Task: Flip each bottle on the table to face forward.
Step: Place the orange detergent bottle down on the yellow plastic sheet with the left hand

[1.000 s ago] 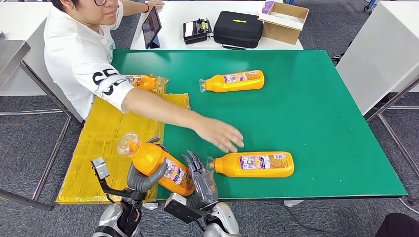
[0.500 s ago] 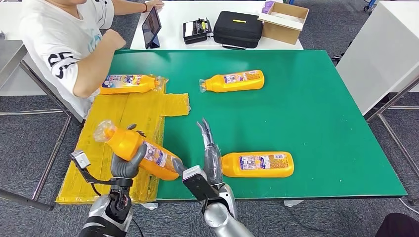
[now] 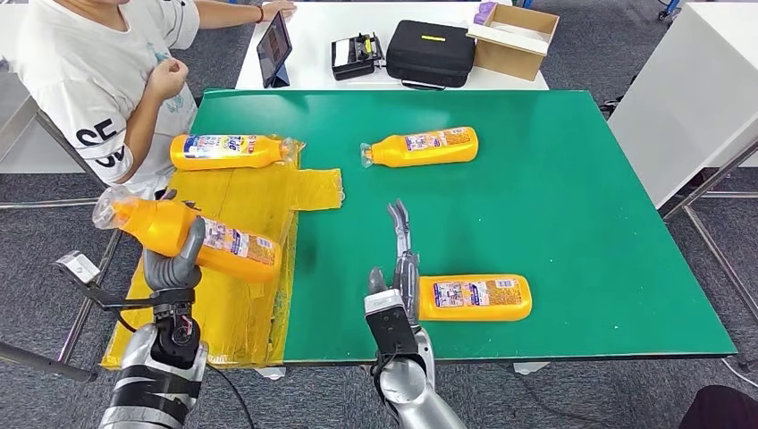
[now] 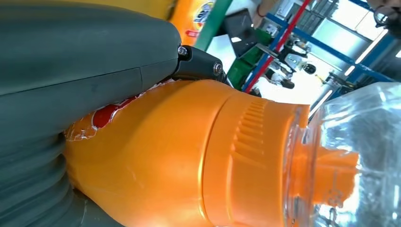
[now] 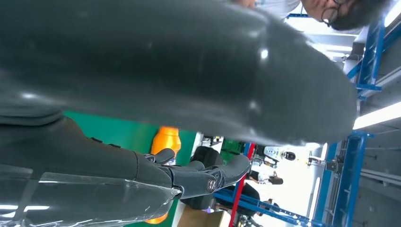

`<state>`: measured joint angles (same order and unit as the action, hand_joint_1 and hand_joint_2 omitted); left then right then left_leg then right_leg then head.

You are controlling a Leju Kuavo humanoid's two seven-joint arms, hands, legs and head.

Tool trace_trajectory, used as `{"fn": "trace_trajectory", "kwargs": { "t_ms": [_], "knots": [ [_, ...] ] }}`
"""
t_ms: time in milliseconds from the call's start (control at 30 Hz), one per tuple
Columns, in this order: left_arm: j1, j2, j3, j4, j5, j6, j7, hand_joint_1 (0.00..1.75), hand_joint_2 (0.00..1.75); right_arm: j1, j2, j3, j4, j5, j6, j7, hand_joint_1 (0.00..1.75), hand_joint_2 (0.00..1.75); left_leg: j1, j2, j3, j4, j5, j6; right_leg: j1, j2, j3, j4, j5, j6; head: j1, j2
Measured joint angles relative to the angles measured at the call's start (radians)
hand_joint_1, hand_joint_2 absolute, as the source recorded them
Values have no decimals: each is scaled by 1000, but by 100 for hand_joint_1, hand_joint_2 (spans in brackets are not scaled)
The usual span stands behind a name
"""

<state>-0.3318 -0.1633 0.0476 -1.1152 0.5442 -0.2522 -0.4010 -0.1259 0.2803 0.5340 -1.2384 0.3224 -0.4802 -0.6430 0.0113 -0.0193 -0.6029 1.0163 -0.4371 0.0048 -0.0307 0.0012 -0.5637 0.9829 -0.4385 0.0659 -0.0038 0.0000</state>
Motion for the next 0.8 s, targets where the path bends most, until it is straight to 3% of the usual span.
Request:
{"fn": "trace_trajectory", "kwargs": {
  "t_ms": [100, 167, 300, 400, 567, 800],
  "knots": [
    [-8, 2, 5, -15, -44, 54, -24, 175, 175, 3, 0, -4, -5, -5, -3, -18, 0, 0, 0, 0, 0, 0, 0, 0, 0, 0, 0, 0, 0, 0, 0, 0],
    [-23, 6, 4, -22, -164, 164, -76, 175, 175, 4, 1, -5, -14, -8, -13, -38, 0, 0, 0, 0, 0, 0, 0, 0, 0, 0, 0, 0, 0, 0, 0, 0],
    [-84, 26, -31, -12, -659, 534, -172, 175, 175, 2, 1, 2, -47, -16, -35, -51, 0, 0, 0, -1, 0, 0, 0, 0, 0, 0, 0, 0, 0, 0, 0, 0],
    [-133, 47, -78, 34, -1036, 740, -145, 175, 175, -5, 1, 12, -65, -25, -23, -51, 0, 0, 0, -1, 0, 0, 1, 0, 0, 0, 0, 0, 0, 0, 0, 0],
    [-212, 69, -119, 221, -1326, 809, -83, 175, 175, -20, 1, 42, -90, -19, 24, -53, 0, 0, 0, 0, 0, 0, 1, 0, 0, 0, 0, 0, 0, 0, 0, 0],
    [-266, 82, -137, 394, -1386, 853, -66, 175, 175, -31, -4, 79, -102, -8, 35, -53, 0, 0, 0, -1, -1, 0, 1, 0, 0, 0, 0, 1, 0, 0, 0, 0]
  ]
}}
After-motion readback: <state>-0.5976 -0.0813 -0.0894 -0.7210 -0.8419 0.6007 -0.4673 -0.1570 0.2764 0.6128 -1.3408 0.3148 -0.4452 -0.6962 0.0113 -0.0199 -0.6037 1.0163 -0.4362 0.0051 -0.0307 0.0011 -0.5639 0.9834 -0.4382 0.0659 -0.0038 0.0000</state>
